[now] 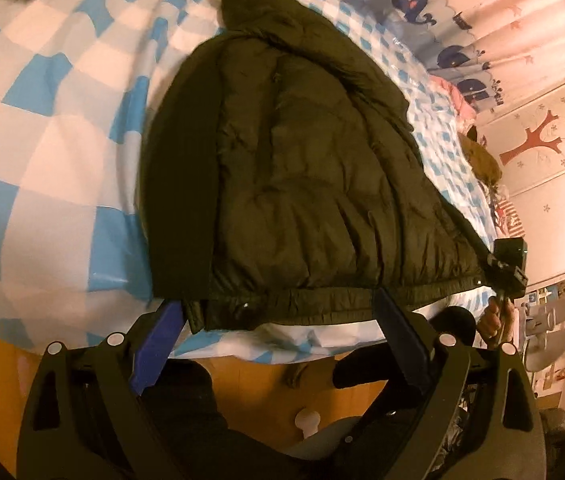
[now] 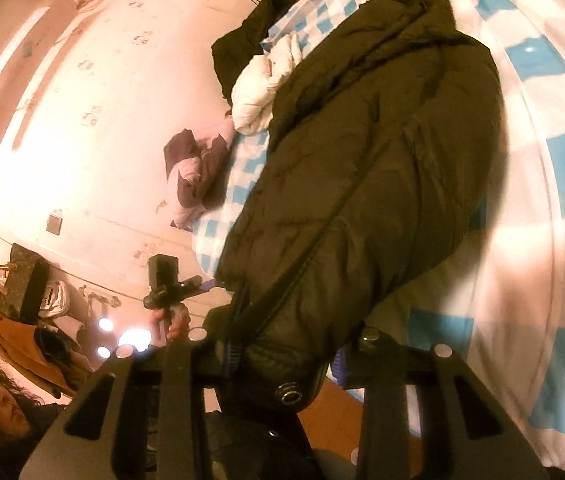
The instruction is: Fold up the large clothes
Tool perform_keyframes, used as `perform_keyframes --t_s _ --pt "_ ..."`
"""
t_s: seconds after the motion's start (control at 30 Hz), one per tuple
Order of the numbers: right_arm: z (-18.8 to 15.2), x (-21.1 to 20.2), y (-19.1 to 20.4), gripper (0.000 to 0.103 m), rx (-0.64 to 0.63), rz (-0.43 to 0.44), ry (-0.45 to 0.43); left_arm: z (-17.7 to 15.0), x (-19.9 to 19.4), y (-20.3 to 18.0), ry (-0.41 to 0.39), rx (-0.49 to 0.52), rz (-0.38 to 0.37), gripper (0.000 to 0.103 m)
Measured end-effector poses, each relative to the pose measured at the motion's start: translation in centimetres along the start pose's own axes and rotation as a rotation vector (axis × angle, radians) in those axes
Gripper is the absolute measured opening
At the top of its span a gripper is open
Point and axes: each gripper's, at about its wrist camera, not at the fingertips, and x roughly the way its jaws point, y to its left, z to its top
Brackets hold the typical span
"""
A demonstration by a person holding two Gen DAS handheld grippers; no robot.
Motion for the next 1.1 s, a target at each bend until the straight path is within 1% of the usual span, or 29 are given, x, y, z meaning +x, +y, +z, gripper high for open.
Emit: perform_keyframes --t_s 0.07,0.1,0.17,0.2,0.27,0.3,0.33,0.37,0.4,0.47,0.5,0.53,0.57,0.63,0.7,0.8,0.87,0.93,1.0,1.1 --pt "-0.1 0.3 -0.2 0.035 0.004 -0.014 0.022 0.0 1.3 0.7 0.046 -0.013 0.051 0.089" --pt "-0.3 0.9 -0.7 0.035 0.022 -0.026 0.062 0.1 1.8 1.1 0.061 -0.020 0.077 0.089" --pt "-0.9 1.7 -1.2 0.041 0.041 -0.068 0.100 0.0 2.9 2.4 0.094 -0.058 0.119 0.088" --pt "-1.1 2.0 -1.8 0.046 0.065 -0.078 0.122 0.1 3.2 2.7 0.097 -0.069 0.132 0.088" --pt "-1.2 2.1 -2.4 0.058 0.093 -0.087 0.138 0.1 3.6 3.4 0.088 -0.097 0.129 0.088" --pt "-1.1 2.1 -2.2 0.070 0.084 -0.086 0.131 0.1 3.5 3.5 0.082 -0.100 0.126 0.088" --pt "-1.0 2.3 -2.1 0.076 0.086 -0.085 0.128 0.2 3.6 3.4 0.071 -0.100 0.120 0.088" --pt "-0.9 2.4 -2.2 0.076 0.092 -0.086 0.128 0.3 3.5 3.3 0.050 -0.101 0.122 0.087" --pt "-0.9 2.8 -2.1 0.075 0.081 -0.108 0.134 0.4 3.4 3.2 0.037 -0.099 0.115 0.081" --pt "-0.9 3.4 -1.9 0.045 0.054 -0.147 0.144 0.5 3.4 2.9 0.037 -0.100 0.099 0.043" --pt "-0.9 3.6 -1.9 0.030 0.055 -0.153 0.144 0.7 3.3 2.4 0.033 -0.084 0.109 0.035" --pt "-0.9 3.6 -1.9 0.026 0.055 -0.144 0.131 0.7 3.0 1.9 0.028 -0.057 0.123 0.022" --pt "-0.9 3.4 -1.7 0.025 0.048 -0.134 0.106 0.7 2.8 1.6 0.021 -0.047 0.131 0.018" --pt "-0.9 3.1 -1.3 0.017 0.037 -0.116 0.077 0.9 1.9 0.6 0.006 -0.017 0.152 0.016" --pt "-0.7 1.9 -0.4 0.013 0.020 -0.066 0.022 1.1 0.6 -0.5 -0.017 0.001 0.143 0.014" --pt "-0.4 -0.7 1.8 0.013 -0.025 0.007 -0.067 1.2 -2.3 -2.4 -0.083 0.020 0.084 0.013" --pt "-0.6 -2.8 3.2 0.013 -0.056 0.040 -0.116 0.9 -4.8 -3.8 -0.136 0.043 0.028 0.013" --pt "-1.0 -4.8 4.2 0.013 -0.080 0.070 -0.152 0.1 -6.8 -4.8 -0.173 0.059 -0.009 0.013" --pt "-2.1 -6.7 4.8 0.013 -0.093 0.090 -0.183 -1.1 -8.2 -5.3 -0.193 0.067 -0.044 0.013" --pt "-4.3 -7.8 4.4 0.013 -0.079 0.098 -0.183 -3.9 -8.4 -4.2 -0.173 0.054 -0.059 0.013"
